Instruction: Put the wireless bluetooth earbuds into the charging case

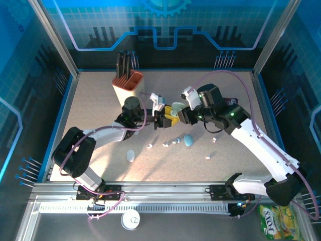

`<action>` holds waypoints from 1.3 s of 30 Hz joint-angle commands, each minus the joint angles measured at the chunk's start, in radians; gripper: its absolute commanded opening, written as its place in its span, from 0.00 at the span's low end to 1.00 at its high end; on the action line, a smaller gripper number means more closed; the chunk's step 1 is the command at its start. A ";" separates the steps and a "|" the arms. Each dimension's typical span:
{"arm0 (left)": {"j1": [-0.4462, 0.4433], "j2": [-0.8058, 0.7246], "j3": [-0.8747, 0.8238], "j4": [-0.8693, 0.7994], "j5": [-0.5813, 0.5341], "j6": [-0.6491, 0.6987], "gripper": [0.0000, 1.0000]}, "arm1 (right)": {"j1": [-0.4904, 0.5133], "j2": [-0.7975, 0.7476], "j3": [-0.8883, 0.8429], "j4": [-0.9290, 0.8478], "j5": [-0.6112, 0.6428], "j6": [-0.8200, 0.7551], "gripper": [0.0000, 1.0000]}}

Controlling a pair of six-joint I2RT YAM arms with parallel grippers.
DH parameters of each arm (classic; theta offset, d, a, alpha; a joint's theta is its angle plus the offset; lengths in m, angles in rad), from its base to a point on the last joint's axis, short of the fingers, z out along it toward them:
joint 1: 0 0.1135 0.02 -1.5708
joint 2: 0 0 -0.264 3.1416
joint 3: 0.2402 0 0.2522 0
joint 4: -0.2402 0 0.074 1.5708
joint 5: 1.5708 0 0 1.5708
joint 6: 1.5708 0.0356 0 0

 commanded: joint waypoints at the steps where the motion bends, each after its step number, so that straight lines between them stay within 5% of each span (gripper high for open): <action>1: 0.010 -0.020 0.000 0.087 -0.007 -0.010 0.34 | -0.011 -0.014 0.033 -0.020 -0.005 0.014 0.40; 17: 0.034 -0.009 -0.032 0.150 -0.027 -0.025 0.34 | -0.111 -0.120 -0.038 0.103 -0.166 0.174 0.50; 39: 0.041 -0.025 -0.051 0.147 -0.016 -0.006 0.34 | -0.115 0.027 0.038 0.105 -0.256 0.331 0.34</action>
